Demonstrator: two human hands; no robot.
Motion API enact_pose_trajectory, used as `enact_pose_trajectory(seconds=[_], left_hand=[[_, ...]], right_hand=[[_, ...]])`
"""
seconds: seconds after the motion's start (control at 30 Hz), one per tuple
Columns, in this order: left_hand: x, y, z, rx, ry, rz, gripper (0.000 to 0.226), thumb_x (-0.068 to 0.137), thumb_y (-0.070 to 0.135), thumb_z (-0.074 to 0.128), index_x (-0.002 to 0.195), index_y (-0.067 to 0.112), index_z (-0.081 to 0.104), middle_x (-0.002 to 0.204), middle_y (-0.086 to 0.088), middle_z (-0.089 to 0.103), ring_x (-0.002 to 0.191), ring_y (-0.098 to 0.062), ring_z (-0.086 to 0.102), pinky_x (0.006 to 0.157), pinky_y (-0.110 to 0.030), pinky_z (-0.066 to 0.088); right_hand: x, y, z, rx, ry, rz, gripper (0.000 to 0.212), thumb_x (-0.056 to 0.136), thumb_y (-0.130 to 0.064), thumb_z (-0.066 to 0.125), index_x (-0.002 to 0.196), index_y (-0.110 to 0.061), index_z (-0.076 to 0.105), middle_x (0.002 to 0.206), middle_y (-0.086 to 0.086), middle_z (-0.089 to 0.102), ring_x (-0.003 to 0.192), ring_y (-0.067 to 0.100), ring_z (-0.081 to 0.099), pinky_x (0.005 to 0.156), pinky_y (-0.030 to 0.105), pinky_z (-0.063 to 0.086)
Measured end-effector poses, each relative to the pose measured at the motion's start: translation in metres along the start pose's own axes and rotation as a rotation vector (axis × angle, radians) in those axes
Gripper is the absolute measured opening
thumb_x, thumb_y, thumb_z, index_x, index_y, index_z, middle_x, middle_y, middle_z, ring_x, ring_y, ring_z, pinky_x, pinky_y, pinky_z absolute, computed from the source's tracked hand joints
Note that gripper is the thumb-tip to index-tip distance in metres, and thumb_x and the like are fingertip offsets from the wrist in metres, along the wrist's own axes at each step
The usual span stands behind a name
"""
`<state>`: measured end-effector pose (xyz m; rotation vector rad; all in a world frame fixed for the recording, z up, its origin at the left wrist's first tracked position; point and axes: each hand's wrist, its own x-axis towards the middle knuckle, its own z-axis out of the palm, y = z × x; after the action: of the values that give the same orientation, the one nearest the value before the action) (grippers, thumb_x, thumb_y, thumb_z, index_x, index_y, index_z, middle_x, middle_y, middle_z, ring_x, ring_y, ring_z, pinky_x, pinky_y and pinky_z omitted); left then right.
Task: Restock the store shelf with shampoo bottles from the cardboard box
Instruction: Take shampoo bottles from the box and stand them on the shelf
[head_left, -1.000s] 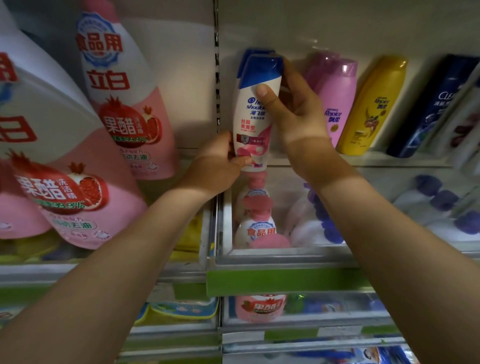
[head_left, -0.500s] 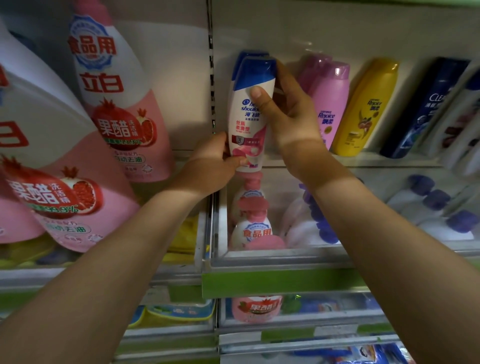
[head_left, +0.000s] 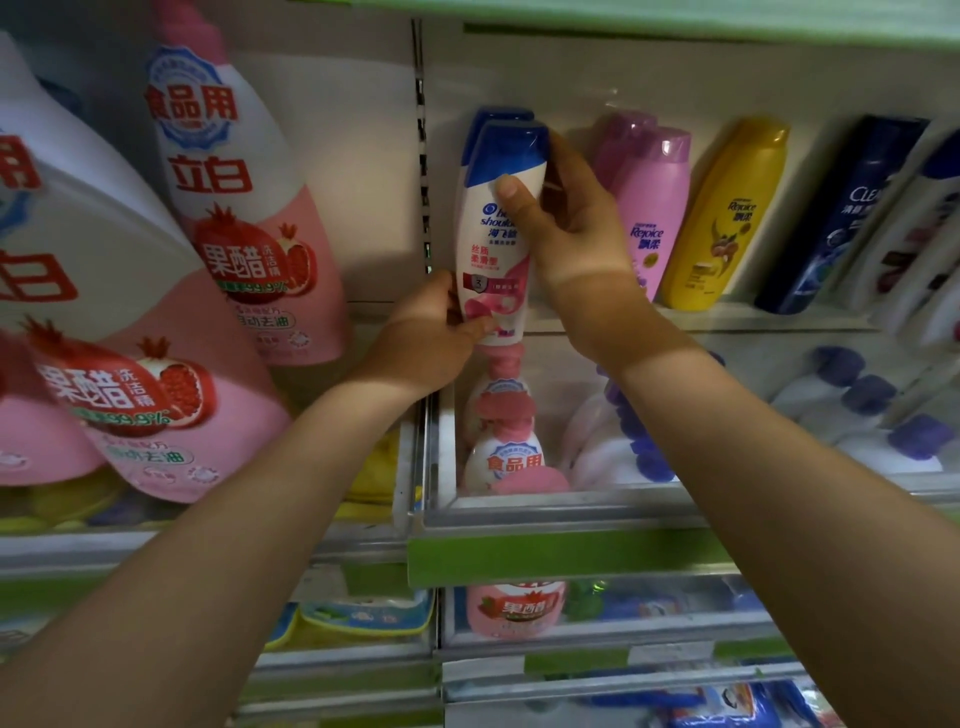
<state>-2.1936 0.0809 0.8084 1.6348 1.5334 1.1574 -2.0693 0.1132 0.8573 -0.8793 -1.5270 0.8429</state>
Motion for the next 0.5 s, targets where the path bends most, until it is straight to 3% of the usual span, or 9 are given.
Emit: enact_pose_trajectory(seconds=[0.1, 0.17, 0.3, 0.43, 0.5], left_hand=[[-0.002, 0.002, 0.0, -0.007, -0.006, -0.032, 0.03, 0.087, 0.025, 0.067, 0.114, 0.022, 0.056, 0.11, 0.003, 0.066, 0.103, -0.014, 0.061, 0.093, -0.032, 0.048], [-0.004, 0.003, 0.001, -0.008, 0.005, -0.038, 0.026, 0.085, 0.024, 0.069, 0.108, 0.024, 0.056, 0.108, 0.002, 0.067, 0.101, -0.016, 0.062, 0.094, -0.036, 0.049], [-0.01, 0.006, 0.003, 0.009, 0.071, -0.045, 0.024, 0.084, 0.016, 0.069, 0.1, 0.025, 0.054, 0.105, -0.001, 0.065, 0.097, -0.019, 0.06, 0.092, -0.033, 0.048], [-0.018, 0.011, 0.002, -0.056, 0.1, -0.107, 0.026, 0.08, 0.009, 0.071, 0.095, 0.024, 0.056, 0.1, -0.004, 0.063, 0.102, -0.033, 0.061, 0.096, -0.049, 0.048], [-0.023, 0.015, 0.001, -0.041, 0.082, -0.117, 0.03, 0.074, 0.017, 0.075, 0.099, 0.017, 0.06, 0.102, -0.008, 0.065, 0.102, -0.035, 0.062, 0.095, -0.052, 0.048]], right_hand=[[-0.003, -0.001, 0.003, -0.043, 0.005, -0.027, 0.058, 0.089, -0.03, 0.063, 0.14, -0.013, 0.042, 0.129, 0.008, 0.059, 0.119, 0.022, 0.057, 0.098, 0.04, 0.051], [-0.008, -0.004, 0.004, -0.073, 0.017, -0.049, 0.071, 0.082, -0.038, 0.064, 0.143, -0.013, 0.037, 0.137, 0.009, 0.053, 0.126, 0.023, 0.051, 0.103, 0.045, 0.046], [-0.02, -0.013, -0.002, -0.102, -0.003, -0.035, 0.083, 0.083, -0.031, 0.064, 0.151, -0.009, 0.021, 0.153, 0.009, 0.034, 0.141, 0.023, 0.033, 0.114, 0.045, 0.035], [-0.034, -0.021, -0.014, -0.157, -0.017, -0.007, 0.073, 0.093, -0.016, 0.062, 0.152, -0.011, 0.018, 0.157, 0.006, 0.027, 0.144, 0.018, 0.025, 0.118, 0.033, 0.025], [-0.043, -0.027, -0.018, -0.159, -0.024, 0.006, 0.072, 0.093, -0.014, 0.061, 0.152, -0.01, 0.02, 0.157, 0.005, 0.028, 0.144, 0.017, 0.026, 0.118, 0.032, 0.025]])
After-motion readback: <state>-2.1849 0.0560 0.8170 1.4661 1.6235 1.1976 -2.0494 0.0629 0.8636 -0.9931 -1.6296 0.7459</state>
